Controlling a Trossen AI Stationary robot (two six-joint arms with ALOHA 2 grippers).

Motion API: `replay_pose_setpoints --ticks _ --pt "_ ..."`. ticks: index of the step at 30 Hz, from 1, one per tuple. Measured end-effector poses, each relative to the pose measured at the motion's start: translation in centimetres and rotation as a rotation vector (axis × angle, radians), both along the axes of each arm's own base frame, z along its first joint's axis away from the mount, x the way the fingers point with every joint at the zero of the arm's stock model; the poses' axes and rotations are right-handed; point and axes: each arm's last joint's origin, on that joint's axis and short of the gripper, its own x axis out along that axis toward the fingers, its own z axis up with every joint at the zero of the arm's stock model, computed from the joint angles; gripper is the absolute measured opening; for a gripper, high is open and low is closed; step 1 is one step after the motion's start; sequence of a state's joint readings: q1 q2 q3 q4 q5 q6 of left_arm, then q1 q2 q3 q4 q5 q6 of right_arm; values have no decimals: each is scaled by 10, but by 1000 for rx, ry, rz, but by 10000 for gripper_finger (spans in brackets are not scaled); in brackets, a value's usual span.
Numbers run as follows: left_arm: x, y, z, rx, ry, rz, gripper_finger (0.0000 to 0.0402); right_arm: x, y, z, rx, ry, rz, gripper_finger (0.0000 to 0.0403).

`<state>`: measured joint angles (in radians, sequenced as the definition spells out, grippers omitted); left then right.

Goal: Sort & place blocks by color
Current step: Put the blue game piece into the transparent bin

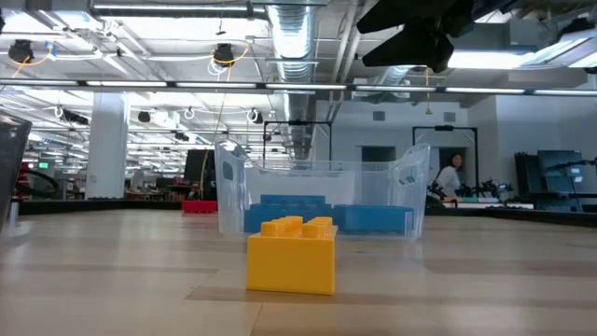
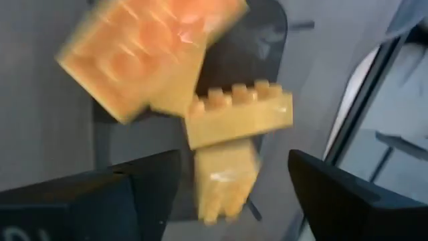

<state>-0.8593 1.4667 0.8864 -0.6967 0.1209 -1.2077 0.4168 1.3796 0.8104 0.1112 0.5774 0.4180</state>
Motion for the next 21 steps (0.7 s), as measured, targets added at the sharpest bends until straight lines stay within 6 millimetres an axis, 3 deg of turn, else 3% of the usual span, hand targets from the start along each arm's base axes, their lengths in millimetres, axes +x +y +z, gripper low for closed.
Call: replay_pose_setpoints --ticks 5,10,15,21 --pt "-2 -2 6 -43 27 -15 282 0 0 0 -8 3 3 301" --pt "0 5 40 68 -164 -21 274 0 -1 0 -8 2 1 301" --pt "2 18 68 255 -549 -25 260 1 -2 0 -8 2 -3 301" --pt "14 23 73 467 -1002 -38 247 0 -1 0 -8 6 1 301"
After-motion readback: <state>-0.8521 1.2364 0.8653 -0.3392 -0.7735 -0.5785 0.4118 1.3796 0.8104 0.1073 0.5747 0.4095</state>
